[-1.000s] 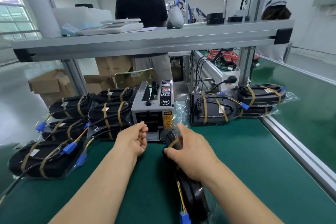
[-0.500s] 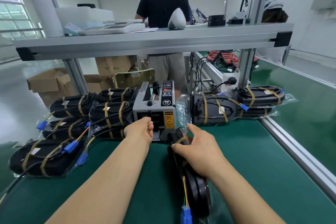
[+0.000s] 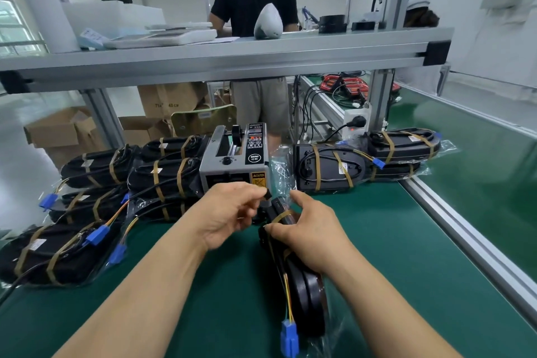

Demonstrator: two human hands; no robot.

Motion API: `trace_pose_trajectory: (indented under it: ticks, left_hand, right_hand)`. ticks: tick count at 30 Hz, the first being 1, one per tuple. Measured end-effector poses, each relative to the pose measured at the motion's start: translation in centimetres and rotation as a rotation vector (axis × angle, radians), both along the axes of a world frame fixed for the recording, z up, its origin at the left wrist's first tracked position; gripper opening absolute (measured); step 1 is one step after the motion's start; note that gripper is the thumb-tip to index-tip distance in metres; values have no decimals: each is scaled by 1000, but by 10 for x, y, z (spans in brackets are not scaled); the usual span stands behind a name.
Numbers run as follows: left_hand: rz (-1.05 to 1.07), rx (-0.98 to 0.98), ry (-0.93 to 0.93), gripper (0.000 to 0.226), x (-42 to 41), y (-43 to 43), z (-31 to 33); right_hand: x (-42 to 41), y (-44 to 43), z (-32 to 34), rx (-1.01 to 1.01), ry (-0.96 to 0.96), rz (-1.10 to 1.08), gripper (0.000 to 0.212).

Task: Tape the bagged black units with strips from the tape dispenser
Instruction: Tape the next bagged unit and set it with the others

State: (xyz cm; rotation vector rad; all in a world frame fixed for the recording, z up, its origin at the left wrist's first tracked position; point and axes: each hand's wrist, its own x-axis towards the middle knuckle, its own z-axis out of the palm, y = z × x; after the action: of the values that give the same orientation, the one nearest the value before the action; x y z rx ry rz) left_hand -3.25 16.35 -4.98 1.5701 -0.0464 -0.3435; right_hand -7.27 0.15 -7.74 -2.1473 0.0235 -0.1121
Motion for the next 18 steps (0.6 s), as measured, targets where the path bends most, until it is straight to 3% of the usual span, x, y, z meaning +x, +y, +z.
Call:
trace_pose_trajectory:
  ticks: [2, 8, 18]
  left_hand:
    - [-23, 119, -59, 19, 0, -6, 6]
    - [-46, 233, -63, 19, 7, -10, 10]
    - [-33, 180, 1, 16, 10, -13, 2]
  right_hand:
    - [0, 0, -1, 7, -7, -4, 89]
    - [0, 0, -1, 3, -2, 2, 93]
    - [1, -1, -2, -6, 8, 0, 92]
